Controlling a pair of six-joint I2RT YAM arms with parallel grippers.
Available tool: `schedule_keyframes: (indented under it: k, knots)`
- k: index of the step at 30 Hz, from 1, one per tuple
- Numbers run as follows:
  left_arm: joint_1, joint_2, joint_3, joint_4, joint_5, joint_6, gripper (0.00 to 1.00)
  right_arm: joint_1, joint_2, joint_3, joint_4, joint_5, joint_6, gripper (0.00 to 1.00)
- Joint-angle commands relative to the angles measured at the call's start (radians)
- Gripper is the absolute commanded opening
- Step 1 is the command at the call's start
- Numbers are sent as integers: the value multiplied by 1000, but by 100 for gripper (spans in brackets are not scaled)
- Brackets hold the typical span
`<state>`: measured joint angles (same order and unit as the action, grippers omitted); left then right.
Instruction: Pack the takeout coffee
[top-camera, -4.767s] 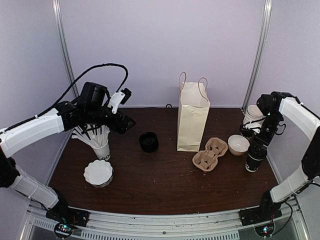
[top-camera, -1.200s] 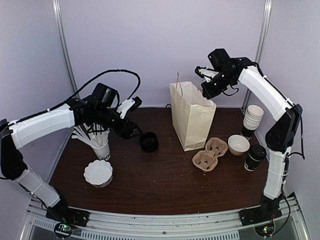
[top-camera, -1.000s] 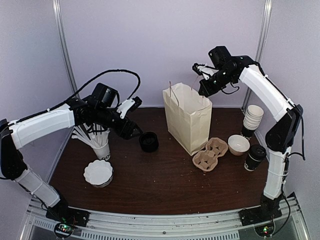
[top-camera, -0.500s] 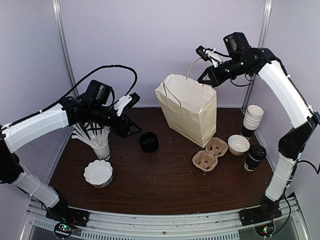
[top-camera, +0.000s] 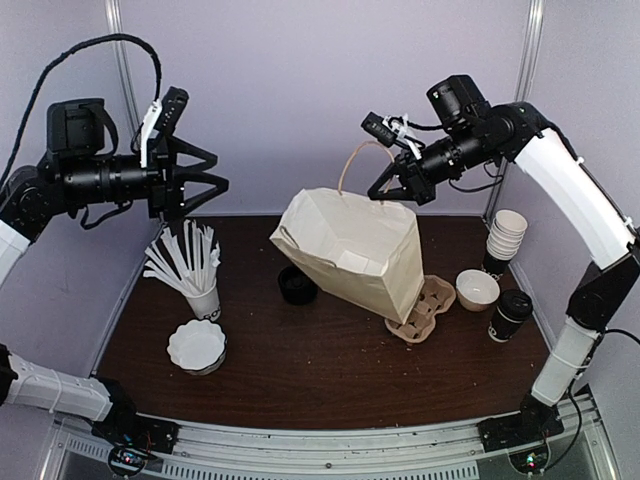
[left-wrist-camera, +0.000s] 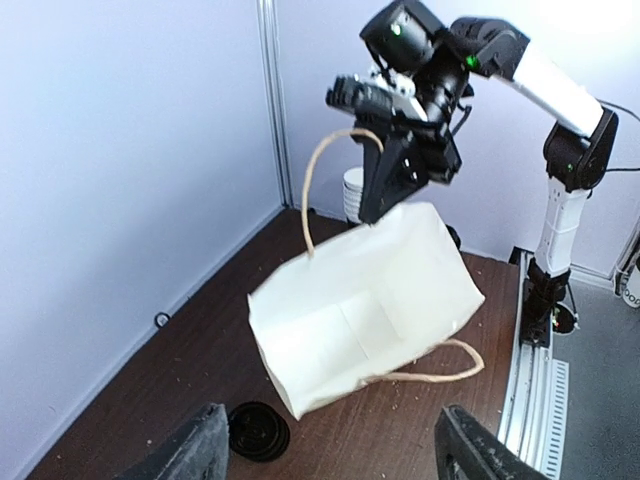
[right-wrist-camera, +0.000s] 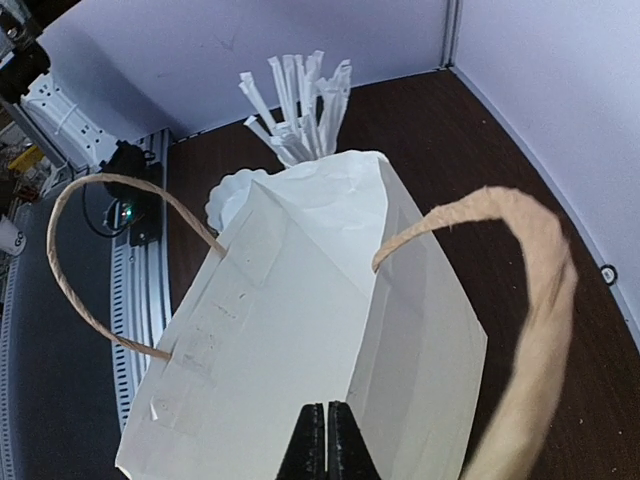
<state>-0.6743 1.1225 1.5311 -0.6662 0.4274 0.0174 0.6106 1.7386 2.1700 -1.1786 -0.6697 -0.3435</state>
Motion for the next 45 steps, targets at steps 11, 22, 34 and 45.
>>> schedule_keyframes:
  k: [11,22,34,45]
  knots:
    - [-2,62,65,-174,28,100,76,190,-45,-166,-13,-174,-149,0]
    - [-3,229,63,-115,154,62,77,156,55,-139,-9,-162,-187,27]
    - [-125,458,204,-171,84,142,79,124,-62,-153,-18,-55,-185,60]
    - [-189,674,404,-313,144,178,77,52,-186,-192,-62,-49,-202,65]
